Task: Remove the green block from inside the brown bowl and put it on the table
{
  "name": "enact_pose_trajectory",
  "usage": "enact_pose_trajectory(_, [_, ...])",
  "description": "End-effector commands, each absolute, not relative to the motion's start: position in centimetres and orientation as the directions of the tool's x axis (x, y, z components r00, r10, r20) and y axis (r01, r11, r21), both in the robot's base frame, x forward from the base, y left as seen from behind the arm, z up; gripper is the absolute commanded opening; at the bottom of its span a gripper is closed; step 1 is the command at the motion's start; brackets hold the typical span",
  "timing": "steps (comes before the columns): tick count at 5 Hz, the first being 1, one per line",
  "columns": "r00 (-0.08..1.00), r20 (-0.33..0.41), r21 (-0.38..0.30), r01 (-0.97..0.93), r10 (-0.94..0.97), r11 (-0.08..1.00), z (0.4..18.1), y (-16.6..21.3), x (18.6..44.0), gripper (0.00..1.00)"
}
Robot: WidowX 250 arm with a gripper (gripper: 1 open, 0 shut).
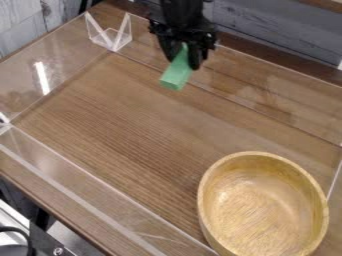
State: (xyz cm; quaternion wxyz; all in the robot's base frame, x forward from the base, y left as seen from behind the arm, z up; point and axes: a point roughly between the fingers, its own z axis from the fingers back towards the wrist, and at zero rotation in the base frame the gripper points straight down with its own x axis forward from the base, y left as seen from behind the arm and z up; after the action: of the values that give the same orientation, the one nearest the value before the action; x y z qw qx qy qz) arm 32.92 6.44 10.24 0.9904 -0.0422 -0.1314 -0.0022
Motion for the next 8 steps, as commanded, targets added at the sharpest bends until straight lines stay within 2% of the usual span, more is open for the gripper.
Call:
enact_pose_trajectory(1, [0.943, 0.326, -0.063, 0.096, -0.071, 0.993, 12.5, 6.9, 30.4, 0.0])
enact_pose_trajectory(4, [0.947, 0.311, -0.059, 0.1, -0.077, 0.993, 10.7, 7.3, 26.3, 0.0])
enact_pose_trajectory(8, [0.962, 0.264, -0.052, 0.086, -0.07, 0.995, 7.7, 7.3, 25.1, 0.0])
